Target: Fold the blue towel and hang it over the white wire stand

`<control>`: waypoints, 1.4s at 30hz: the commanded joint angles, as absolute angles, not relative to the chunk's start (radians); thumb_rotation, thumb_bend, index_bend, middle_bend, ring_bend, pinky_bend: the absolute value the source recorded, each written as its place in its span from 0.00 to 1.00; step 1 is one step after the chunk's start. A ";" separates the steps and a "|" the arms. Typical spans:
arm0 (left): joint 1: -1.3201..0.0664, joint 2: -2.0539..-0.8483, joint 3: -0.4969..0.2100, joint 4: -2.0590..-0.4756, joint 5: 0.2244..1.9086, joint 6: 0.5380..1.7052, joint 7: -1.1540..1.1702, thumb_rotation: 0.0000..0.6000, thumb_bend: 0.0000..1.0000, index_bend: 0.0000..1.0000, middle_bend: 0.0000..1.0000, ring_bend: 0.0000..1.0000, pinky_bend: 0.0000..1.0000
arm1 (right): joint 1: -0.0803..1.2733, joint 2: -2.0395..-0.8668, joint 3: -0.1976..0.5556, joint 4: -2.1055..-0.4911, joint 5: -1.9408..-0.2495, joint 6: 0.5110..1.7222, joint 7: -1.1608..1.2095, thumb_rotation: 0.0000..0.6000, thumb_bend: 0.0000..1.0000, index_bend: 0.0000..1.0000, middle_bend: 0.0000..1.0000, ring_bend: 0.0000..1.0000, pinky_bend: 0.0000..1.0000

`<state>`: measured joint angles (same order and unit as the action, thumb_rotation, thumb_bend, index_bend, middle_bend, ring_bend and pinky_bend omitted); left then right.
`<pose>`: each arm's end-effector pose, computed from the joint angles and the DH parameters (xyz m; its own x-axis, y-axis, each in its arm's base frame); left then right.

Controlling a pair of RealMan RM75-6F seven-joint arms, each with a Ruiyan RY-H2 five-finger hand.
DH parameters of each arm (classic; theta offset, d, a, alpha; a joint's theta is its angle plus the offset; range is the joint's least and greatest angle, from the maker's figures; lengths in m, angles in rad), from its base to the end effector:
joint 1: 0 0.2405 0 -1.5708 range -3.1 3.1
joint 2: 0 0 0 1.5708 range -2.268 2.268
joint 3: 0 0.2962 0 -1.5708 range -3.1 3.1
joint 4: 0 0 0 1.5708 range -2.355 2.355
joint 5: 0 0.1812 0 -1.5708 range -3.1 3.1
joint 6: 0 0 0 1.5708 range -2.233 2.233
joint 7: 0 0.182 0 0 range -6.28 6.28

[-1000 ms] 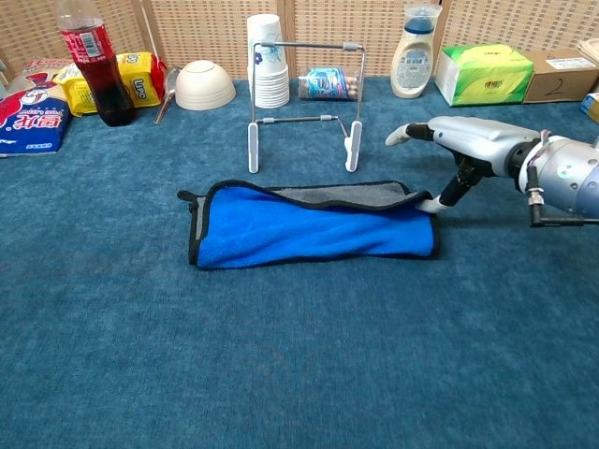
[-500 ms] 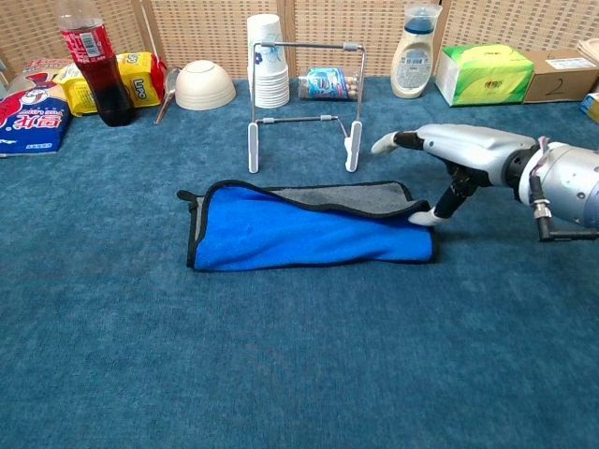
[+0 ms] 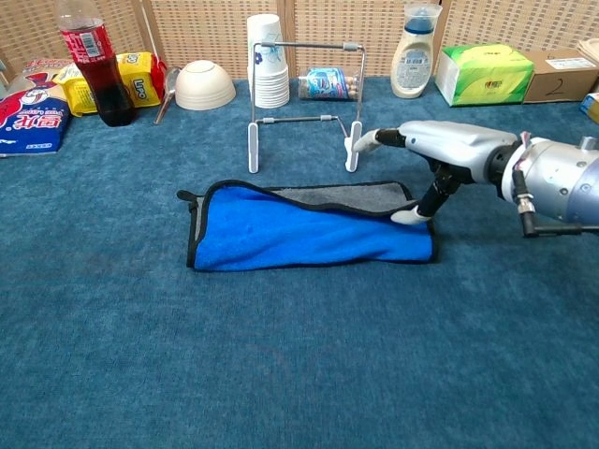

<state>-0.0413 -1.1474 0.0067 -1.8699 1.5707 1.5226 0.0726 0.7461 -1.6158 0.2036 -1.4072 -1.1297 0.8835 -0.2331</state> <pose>-0.2864 0.1926 0.1726 0.1974 0.0465 0.9792 0.9798 -0.0424 -0.1955 -0.1645 -0.3996 -0.0288 0.3552 -0.3409 0.8704 -0.9028 -0.3665 0.2249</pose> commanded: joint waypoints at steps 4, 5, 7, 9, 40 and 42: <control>-0.040 -1.148 0.007 -1.868 1.570 1.524 0.072 1.00 0.31 0.28 0.18 0.00 0.00 | 0.754 -1.622 0.208 -1.370 -1.129 0.888 -0.235 1.00 0.26 0.09 0.10 0.00 0.00; -0.039 -1.148 0.007 -1.869 1.570 1.524 0.072 1.00 0.31 0.28 0.18 0.00 0.00 | 0.756 -1.625 0.208 -1.361 -1.131 0.887 -0.234 1.00 0.26 0.09 0.10 0.00 0.00; -0.039 -1.148 0.008 -1.870 1.572 1.525 0.072 1.00 0.31 0.28 0.18 0.00 0.00 | 0.760 -1.631 0.207 -1.346 -1.135 0.885 -0.231 1.00 0.26 0.09 0.10 0.00 0.00; -0.038 -1.148 0.009 -1.872 1.574 1.527 0.073 1.00 0.31 0.28 0.18 0.00 0.00 | 0.764 -1.638 0.207 -1.330 -1.139 0.883 -0.227 1.00 0.26 0.09 0.10 0.00 0.00; -0.029 -1.142 0.012 -1.874 1.585 1.540 0.068 1.00 0.32 0.28 0.18 0.00 0.00 | 0.758 -1.677 0.197 -1.263 -1.221 0.937 -0.152 1.00 0.28 0.53 0.22 0.09 0.00; -0.029 -1.141 0.011 -1.874 1.584 1.540 0.066 1.00 0.32 0.28 0.18 0.00 0.00 | 0.759 -1.682 0.197 -1.257 -1.223 0.937 -0.147 1.00 0.28 0.54 0.22 0.09 0.00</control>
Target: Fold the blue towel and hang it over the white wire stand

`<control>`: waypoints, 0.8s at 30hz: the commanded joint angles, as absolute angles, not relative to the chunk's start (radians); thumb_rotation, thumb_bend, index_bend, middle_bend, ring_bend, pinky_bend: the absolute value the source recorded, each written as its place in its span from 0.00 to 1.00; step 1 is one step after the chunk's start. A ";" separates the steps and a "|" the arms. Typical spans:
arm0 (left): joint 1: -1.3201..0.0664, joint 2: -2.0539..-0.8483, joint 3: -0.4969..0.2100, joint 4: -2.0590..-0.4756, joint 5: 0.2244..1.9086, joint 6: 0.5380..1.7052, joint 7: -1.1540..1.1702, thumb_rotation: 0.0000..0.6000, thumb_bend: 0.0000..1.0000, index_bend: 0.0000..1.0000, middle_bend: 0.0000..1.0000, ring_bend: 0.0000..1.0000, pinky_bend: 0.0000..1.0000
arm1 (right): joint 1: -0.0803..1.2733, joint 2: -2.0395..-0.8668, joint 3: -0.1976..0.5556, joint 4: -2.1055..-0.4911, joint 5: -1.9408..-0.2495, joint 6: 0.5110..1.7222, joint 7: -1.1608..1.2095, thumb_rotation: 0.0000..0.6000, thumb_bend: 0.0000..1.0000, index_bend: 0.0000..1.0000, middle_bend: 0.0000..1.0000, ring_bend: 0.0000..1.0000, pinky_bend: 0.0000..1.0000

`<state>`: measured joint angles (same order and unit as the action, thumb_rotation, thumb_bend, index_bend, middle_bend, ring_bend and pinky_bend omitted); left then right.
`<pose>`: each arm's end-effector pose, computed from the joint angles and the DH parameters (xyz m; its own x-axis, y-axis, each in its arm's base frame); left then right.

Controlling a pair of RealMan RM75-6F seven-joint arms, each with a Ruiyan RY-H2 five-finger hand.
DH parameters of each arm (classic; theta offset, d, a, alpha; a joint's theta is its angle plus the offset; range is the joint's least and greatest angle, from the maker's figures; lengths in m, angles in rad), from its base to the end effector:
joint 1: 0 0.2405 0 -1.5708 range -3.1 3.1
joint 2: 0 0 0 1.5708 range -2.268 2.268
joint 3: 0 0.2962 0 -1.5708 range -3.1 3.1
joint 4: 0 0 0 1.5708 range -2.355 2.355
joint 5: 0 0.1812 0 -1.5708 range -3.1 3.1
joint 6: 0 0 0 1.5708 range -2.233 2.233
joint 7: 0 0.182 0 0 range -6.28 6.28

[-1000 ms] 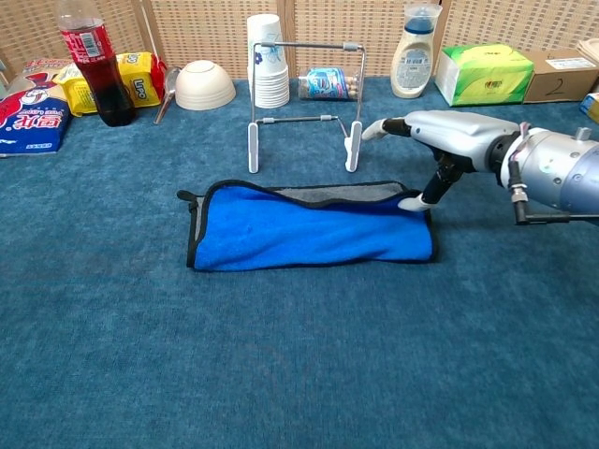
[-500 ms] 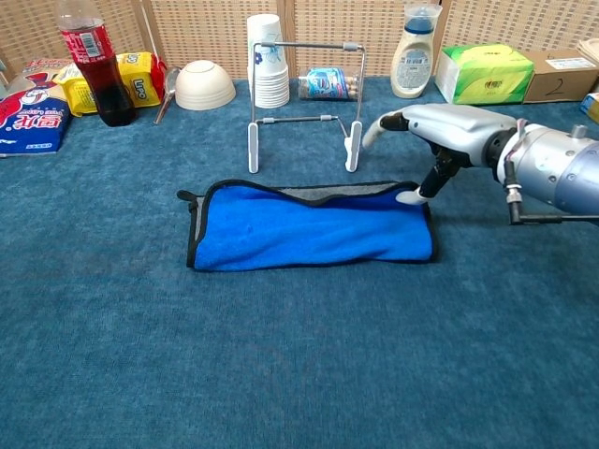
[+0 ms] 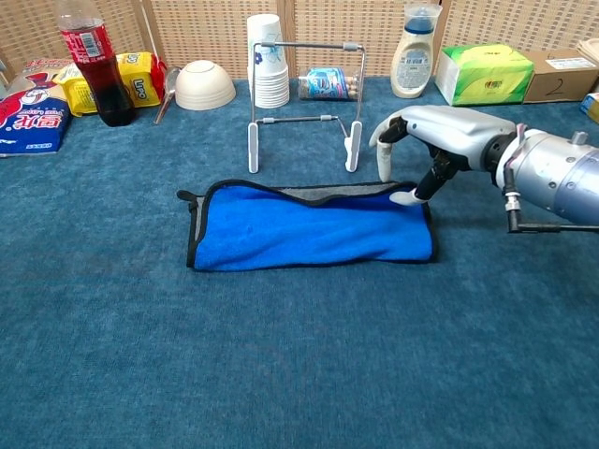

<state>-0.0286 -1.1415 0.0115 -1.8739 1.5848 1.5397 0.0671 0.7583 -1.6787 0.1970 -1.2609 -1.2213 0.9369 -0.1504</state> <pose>-0.2859 0.1881 0.1762 0.1934 0.0357 0.9805 0.9805 -0.0414 -0.1919 -0.1662 -0.4136 -0.0326 0.3666 -0.2558 0.8945 -0.8872 -0.3858 0.2532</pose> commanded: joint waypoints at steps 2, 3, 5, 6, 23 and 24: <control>-0.028 -1.140 0.010 -1.873 1.583 1.540 0.066 1.00 0.32 0.28 0.18 0.00 0.00 | 0.759 -1.688 0.198 -1.248 -1.226 0.939 -0.141 1.00 0.28 0.56 0.23 0.10 0.00; -0.028 -1.140 0.010 -1.873 1.583 1.540 0.065 1.00 0.31 0.28 0.18 0.00 0.00 | 0.759 -1.690 0.198 -1.244 -1.228 0.940 -0.139 1.00 0.28 0.57 0.23 0.10 0.00; -0.028 -1.139 0.010 -1.872 1.583 1.540 0.065 1.00 0.31 0.28 0.18 0.00 0.00 | 0.758 -1.696 0.198 -1.234 -1.230 0.941 -0.131 1.00 0.28 0.59 0.24 0.11 0.00; -0.028 -1.139 0.010 -1.872 1.583 1.540 0.065 1.00 0.31 0.28 0.18 0.00 0.00 | 0.758 -1.698 0.197 -1.231 -1.230 0.940 -0.129 1.00 0.28 0.60 0.24 0.11 0.00; -0.017 -1.131 0.014 -1.869 1.587 1.554 0.051 1.00 0.31 0.28 0.18 0.00 0.00 | 0.763 -1.739 0.201 -1.157 -1.263 0.946 -0.072 1.00 0.32 0.66 0.27 0.13 0.00; -0.018 -1.131 0.014 -1.868 1.587 1.552 0.049 1.00 0.31 0.28 0.18 0.00 0.00 | 0.763 -1.740 0.200 -1.155 -1.264 0.946 -0.072 1.00 0.32 0.68 0.27 0.13 0.00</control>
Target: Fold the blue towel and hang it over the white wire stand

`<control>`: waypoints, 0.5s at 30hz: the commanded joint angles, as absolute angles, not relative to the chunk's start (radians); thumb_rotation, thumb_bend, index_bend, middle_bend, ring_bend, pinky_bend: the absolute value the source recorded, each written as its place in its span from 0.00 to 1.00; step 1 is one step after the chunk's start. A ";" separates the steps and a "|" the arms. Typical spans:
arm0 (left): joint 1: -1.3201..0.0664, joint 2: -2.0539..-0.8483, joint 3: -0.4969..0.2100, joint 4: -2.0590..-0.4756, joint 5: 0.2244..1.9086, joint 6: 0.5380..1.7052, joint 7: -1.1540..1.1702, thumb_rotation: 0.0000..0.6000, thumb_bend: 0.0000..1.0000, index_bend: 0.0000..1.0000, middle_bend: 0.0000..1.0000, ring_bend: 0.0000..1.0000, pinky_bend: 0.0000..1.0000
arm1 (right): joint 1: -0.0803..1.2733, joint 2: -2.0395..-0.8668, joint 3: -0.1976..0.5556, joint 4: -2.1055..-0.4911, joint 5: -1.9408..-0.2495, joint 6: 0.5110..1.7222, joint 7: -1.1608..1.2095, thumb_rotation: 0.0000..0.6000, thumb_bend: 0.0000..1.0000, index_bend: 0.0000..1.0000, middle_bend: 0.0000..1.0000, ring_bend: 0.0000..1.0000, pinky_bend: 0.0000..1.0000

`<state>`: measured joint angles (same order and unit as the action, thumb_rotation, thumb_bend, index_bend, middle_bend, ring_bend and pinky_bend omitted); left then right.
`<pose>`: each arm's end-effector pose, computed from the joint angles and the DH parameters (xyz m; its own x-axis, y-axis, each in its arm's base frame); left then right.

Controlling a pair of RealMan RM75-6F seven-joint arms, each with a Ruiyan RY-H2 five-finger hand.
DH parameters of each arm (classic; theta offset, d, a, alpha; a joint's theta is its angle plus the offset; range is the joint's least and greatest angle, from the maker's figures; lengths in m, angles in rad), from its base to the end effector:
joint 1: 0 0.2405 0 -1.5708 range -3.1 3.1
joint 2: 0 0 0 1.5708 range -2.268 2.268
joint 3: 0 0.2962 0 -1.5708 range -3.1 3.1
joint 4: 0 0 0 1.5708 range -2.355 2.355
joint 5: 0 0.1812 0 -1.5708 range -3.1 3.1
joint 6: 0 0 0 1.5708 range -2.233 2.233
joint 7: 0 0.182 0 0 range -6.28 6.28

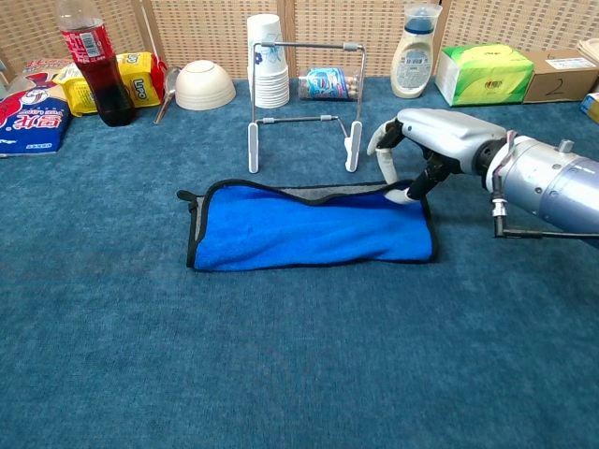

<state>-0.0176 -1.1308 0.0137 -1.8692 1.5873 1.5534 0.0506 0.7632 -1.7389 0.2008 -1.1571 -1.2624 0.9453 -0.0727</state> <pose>-0.2889 0.1846 0.1815 0.1916 0.0265 0.9811 0.9811 -0.0313 -0.1908 -0.1679 -0.4190 -0.0448 0.3380 -0.2447 0.9088 -0.8958 -0.3796 0.2310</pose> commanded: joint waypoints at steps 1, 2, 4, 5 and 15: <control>-0.018 -1.131 0.014 -1.868 1.587 1.551 0.048 1.00 0.31 0.28 0.18 0.00 0.00 | 0.763 -1.741 0.199 -1.153 -1.265 0.945 -0.072 1.00 0.33 0.69 0.28 0.13 0.00; -0.019 -1.131 0.014 -1.867 1.587 1.550 0.047 1.00 0.31 0.28 0.18 0.00 0.00 | 0.764 -1.742 0.200 -1.150 -1.266 0.945 -0.072 1.00 0.33 0.70 0.28 0.13 0.00; -0.019 -1.131 0.014 -1.867 1.588 1.550 0.047 1.00 0.32 0.28 0.18 0.00 0.00 | 0.765 -1.746 0.202 -1.147 -1.268 0.946 -0.067 1.00 0.33 0.71 0.29 0.14 0.00; -0.019 -1.131 0.013 -1.867 1.589 1.551 0.047 1.00 0.32 0.28 0.18 0.00 0.00 | 0.766 -1.748 0.204 -1.144 -1.269 0.946 -0.065 1.00 0.33 0.71 0.29 0.14 0.00; -0.013 -1.126 0.013 -1.865 1.585 1.558 0.044 1.00 0.31 0.28 0.17 0.00 0.00 | 0.791 -1.765 0.223 -1.126 -1.273 0.933 -0.061 1.00 0.33 0.71 0.29 0.14 0.00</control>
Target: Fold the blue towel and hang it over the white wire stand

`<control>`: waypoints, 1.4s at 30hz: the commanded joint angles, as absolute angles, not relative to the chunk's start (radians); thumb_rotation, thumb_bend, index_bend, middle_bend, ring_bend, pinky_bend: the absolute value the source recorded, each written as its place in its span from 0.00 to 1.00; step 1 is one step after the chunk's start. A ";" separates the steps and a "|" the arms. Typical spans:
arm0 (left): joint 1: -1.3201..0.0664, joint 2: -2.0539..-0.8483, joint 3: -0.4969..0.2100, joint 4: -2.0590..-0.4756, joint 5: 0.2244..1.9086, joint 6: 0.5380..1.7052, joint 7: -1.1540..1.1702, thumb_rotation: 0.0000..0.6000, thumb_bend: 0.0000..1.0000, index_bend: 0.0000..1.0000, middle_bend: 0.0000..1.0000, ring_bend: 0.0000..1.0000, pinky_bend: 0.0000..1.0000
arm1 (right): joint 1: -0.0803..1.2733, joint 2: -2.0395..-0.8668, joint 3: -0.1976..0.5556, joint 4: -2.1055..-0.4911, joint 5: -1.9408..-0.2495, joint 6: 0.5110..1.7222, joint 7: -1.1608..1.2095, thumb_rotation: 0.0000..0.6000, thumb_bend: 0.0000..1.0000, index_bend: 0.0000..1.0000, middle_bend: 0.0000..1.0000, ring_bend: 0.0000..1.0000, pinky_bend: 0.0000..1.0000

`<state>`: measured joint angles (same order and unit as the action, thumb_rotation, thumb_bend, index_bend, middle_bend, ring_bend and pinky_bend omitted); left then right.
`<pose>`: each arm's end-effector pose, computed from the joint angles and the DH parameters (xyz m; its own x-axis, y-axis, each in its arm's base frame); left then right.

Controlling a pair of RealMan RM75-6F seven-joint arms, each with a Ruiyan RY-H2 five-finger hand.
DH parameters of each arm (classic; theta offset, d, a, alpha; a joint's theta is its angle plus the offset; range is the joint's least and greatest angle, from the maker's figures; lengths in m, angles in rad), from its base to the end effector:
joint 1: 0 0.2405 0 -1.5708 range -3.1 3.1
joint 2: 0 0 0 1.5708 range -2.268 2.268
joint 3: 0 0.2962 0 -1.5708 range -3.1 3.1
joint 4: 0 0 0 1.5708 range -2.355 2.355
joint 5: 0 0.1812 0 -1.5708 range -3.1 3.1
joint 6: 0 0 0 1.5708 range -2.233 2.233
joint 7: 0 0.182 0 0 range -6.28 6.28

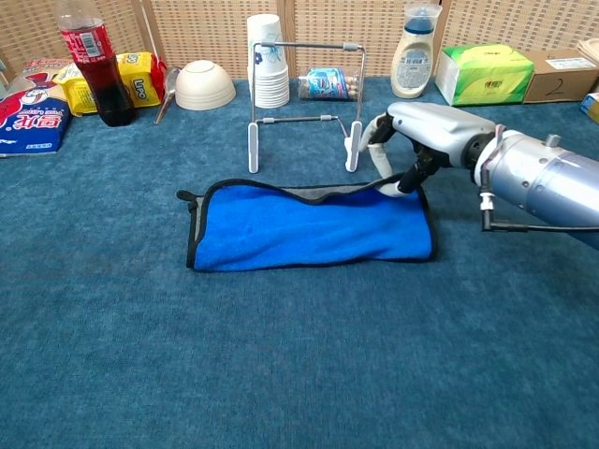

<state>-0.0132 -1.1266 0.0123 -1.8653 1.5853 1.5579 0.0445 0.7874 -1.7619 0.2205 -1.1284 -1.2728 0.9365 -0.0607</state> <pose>-0.2908 0.1837 0.1839 0.1933 0.0216 0.9809 0.9809 -0.0250 -0.1928 -0.1557 -0.4254 -0.0492 0.3304 -0.2342 0.9143 -0.8915 -0.3956 0.2208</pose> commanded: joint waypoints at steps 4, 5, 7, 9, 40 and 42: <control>-0.010 -1.125 0.013 -1.864 1.584 1.560 0.042 1.00 0.31 0.28 0.17 0.00 0.00 | 0.807 -1.777 0.230 -1.109 -1.270 0.918 -0.065 1.00 0.33 0.71 0.29 0.14 0.00; -0.010 -1.124 0.013 -1.864 1.584 1.561 0.042 1.00 0.31 0.28 0.17 0.00 0.00 | 0.810 -1.780 0.233 -1.105 -1.267 0.914 -0.065 1.00 0.33 0.71 0.29 0.14 0.00; -0.008 -1.123 0.013 -1.864 1.584 1.563 0.041 1.00 0.31 0.28 0.17 0.00 0.00 | 0.819 -1.788 0.238 -1.090 -1.262 0.903 -0.065 1.00 0.33 0.70 0.29 0.14 0.00; -0.007 -1.121 0.012 -1.864 1.583 1.565 0.040 1.00 0.31 0.28 0.17 0.00 0.00 | 0.826 -1.794 0.243 -1.077 -1.256 0.895 -0.064 1.00 0.33 0.70 0.29 0.14 0.00; -0.006 -1.120 0.015 -1.874 1.600 1.562 0.050 1.00 0.31 0.28 0.17 0.00 0.00 | 0.786 -1.715 0.220 -1.173 -1.194 0.863 -0.119 1.00 0.33 0.27 0.17 0.07 0.00; -0.010 -1.120 0.015 -1.874 1.601 1.556 0.053 1.00 0.31 0.28 0.17 0.00 0.00 | 0.782 -1.701 0.217 -1.196 -1.188 0.861 -0.130 1.00 0.33 0.26 0.16 0.07 0.00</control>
<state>-0.0083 -1.1200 0.0152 -1.8735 1.6000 1.5582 0.0519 0.7868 -1.7140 0.2224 -1.1791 -1.1927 0.8634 -0.1186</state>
